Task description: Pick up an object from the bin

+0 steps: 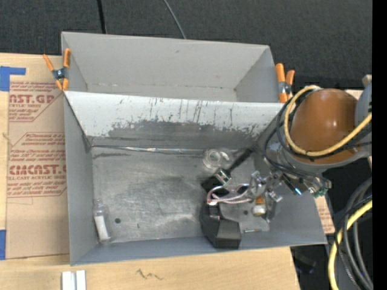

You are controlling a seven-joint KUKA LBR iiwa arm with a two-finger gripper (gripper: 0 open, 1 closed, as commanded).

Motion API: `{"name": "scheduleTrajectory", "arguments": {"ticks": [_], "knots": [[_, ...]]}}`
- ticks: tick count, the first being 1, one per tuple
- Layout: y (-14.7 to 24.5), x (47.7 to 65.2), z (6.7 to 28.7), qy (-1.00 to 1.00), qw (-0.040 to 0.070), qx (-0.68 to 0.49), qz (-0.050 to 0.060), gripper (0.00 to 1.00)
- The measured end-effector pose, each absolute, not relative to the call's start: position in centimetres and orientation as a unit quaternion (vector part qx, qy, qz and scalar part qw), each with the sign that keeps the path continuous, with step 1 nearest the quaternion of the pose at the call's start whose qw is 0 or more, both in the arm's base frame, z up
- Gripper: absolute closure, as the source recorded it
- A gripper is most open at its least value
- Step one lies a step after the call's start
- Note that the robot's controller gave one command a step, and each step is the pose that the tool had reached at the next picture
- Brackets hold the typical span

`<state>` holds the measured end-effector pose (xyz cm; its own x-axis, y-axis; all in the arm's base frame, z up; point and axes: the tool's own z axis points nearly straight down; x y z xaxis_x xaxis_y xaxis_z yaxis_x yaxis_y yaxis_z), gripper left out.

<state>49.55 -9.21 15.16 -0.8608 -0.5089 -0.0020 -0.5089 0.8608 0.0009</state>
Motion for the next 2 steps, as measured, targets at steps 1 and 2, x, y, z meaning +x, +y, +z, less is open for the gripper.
{"name": "scheduleTrajectory", "arguments": {"ticks": [1, 2], "knots": [[-8.8, 49.6, 16.1, 0.964, -0.001, -0.266, 0.001, 1.0], [-9.0, 50.0, 21.5, 0.967, -0.002, -0.256, 0.002, 1.0]]}}
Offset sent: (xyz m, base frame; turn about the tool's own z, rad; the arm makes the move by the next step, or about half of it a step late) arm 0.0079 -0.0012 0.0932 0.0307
